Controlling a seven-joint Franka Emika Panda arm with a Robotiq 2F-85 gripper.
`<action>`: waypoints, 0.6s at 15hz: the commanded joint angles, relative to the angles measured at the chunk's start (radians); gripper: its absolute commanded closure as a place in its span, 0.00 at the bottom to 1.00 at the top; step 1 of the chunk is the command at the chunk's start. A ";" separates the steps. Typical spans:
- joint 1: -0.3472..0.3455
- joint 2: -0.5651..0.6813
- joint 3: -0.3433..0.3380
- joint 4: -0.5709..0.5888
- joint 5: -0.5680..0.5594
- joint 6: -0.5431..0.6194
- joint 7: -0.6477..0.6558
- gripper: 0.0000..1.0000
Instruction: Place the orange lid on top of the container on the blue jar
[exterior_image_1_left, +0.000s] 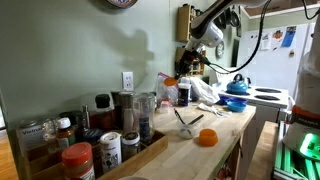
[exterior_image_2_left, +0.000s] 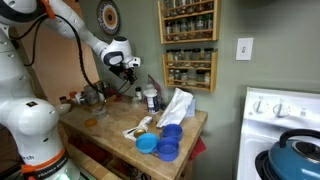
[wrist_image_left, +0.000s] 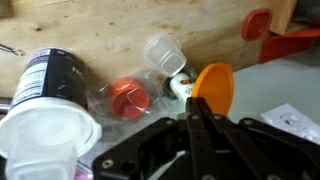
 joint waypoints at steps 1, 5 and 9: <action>-0.063 0.004 -0.056 0.055 -0.023 -0.066 0.131 0.99; -0.097 0.015 -0.093 0.100 0.028 -0.140 0.216 0.99; -0.111 0.027 -0.112 0.121 0.115 -0.270 0.208 0.99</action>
